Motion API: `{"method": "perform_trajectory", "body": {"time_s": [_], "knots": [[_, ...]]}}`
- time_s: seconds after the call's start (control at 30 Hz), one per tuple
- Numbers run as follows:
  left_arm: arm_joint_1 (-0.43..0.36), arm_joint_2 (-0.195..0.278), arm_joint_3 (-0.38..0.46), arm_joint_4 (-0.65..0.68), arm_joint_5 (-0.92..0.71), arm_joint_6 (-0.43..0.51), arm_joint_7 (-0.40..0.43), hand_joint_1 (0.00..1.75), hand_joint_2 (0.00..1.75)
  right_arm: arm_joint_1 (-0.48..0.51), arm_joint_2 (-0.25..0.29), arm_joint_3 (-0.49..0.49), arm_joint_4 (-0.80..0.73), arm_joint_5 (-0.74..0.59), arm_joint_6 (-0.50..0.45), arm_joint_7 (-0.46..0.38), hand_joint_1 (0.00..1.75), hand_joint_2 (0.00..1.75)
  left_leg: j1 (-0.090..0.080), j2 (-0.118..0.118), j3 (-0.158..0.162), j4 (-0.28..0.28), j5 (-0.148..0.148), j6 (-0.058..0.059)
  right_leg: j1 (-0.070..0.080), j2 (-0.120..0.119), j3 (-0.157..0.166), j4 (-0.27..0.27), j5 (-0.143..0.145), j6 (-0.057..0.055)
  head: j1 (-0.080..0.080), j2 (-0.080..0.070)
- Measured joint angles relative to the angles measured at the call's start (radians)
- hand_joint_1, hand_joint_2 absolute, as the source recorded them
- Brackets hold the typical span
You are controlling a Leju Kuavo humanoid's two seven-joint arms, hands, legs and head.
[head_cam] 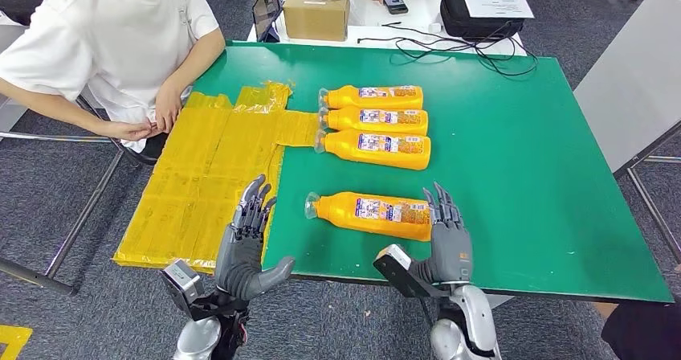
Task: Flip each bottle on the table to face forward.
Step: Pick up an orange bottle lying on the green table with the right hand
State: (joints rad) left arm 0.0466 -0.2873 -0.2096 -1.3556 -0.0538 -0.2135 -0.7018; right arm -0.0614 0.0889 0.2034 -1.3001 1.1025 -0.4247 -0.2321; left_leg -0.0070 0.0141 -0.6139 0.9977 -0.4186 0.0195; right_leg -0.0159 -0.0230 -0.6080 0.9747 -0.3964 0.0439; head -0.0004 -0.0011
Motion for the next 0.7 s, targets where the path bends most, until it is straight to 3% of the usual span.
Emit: {"method": "perform_trajectory", "body": {"time_s": [0.4, 0.7], "knots": [[-0.047, -0.008, -0.011, 0.038, -0.016, -0.04, 0.0, 0.0, 1.75, -0.224, -0.014, 0.12, 0.221, 0.124, 0.078, 0.084, 0.0, 1.75, 0.0, 0.0, 0.0, 0.0, 0.0, 0.0, 0.0, 0.0, 0.0, 0.0, 0.0, 0.0, 0.0, 0.0], [-0.067, -0.014, -0.019, 0.055, -0.017, -0.039, 0.0, 0.0, 1.75, -0.332, 0.01, 0.239, 0.338, 0.154, 0.202, 0.146, 0.0, 1.75, 0.0, 0.0, 0.0, 0.0, 0.0, 0.0, 0.0, 0.0, 0.0, 0.001, 0.0, 0.0, 0.0, 0.0]]}}
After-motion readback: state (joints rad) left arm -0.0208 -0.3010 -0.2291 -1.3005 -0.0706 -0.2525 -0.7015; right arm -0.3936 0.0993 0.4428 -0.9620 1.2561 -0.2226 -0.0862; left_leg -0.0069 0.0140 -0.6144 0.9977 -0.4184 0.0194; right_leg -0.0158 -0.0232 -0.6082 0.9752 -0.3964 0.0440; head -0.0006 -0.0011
